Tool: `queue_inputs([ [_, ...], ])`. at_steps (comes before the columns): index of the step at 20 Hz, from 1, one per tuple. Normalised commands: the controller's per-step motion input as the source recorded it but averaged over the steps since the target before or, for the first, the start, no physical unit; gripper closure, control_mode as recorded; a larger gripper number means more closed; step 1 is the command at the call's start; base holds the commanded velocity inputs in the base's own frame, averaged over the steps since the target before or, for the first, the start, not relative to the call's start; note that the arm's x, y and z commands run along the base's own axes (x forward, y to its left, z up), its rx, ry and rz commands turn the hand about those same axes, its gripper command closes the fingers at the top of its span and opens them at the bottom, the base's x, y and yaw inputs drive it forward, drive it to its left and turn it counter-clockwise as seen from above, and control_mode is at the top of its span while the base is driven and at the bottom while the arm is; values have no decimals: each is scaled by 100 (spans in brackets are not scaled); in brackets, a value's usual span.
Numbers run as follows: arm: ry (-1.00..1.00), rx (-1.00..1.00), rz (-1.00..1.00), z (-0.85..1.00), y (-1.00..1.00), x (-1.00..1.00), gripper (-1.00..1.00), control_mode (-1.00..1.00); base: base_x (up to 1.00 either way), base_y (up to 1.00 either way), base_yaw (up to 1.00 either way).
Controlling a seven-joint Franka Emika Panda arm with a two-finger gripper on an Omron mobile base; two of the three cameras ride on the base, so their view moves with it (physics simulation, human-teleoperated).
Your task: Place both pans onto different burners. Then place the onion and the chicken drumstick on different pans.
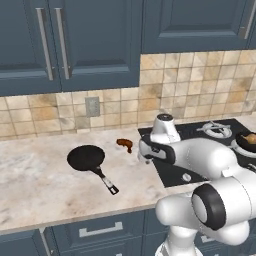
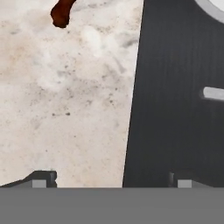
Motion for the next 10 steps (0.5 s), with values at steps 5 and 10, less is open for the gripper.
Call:
queue_inputs([
  [5, 0, 0, 0, -12, 25, 4, -100, -100, 0, 0, 0],
  [10, 0, 0, 0, -18, 31, 0, -100, -100, 0, 0, 0],
])
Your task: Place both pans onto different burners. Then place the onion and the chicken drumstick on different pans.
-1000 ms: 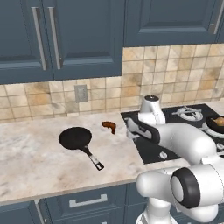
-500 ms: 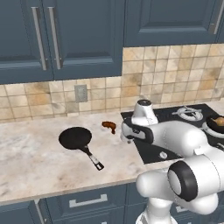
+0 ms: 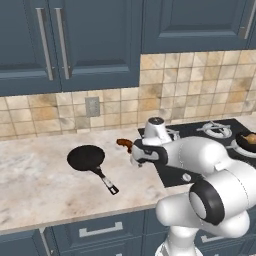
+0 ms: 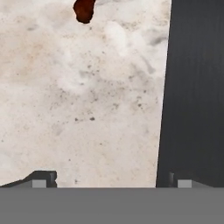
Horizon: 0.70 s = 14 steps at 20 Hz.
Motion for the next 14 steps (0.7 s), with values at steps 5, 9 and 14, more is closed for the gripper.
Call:
queue_inputs([
  [5, 0, 0, 0, -3, 26, 0, -100, -100, 0, 0, 0],
  [9, 0, 0, 0, 0, 22, 0, -100, -100, 0, 0, 0],
  [14, 0, 0, 0, 0, 20, -3, -100, -100, 0, 0, 0],
])
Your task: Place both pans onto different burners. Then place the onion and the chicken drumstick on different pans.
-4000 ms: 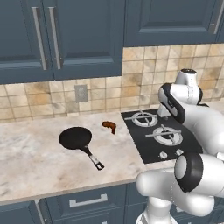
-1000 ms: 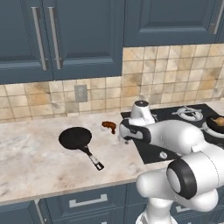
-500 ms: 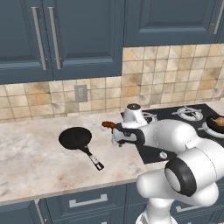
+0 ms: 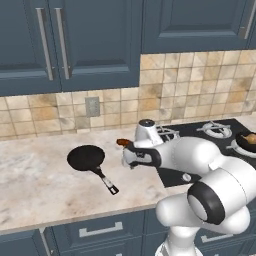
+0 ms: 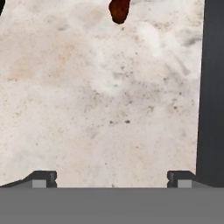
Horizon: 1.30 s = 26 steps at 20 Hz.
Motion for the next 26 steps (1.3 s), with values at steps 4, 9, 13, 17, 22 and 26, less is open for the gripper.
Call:
queue_inputs([
  [4, 0, 0, 0, 0, 28, 0, -100, -100, 0, 0, 0],
  [9, 0, 0, 0, 1, 32, 0, -100, -100, 0, 0, 0],
  [13, 0, 0, 0, 0, 35, 0, -100, -100, 0, 0, 0],
  [17, 0, 0, 0, 0, 39, 0, -100, -100, 0, 0, 0],
  [22, 0, 0, 0, 0, 44, 0, -100, -100, 0, 0, 0],
  [26, 0, 0, 0, 0, 44, 0, -100, -100, 0, 0, 0],
])
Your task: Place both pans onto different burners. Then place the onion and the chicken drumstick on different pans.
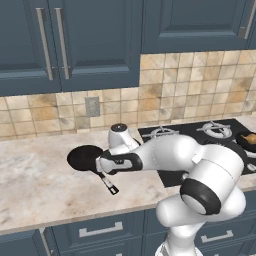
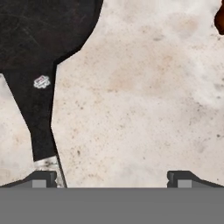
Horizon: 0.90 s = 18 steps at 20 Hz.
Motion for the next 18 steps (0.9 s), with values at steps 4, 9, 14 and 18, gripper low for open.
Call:
queue_inputs([
  [4, 0, 0, 0, 0, 35, -1, -100, -100, 0, 0, 0],
  [9, 0, 0, 0, 0, 30, -1, -100, -100, 0, 0, 0],
  [14, 3, 0, 0, 0, 28, -8, -100, -100, 0, 0, 0],
  [18, 0, 0, 0, 0, 10, -6, -100, -100, 0, 0, 0],
])
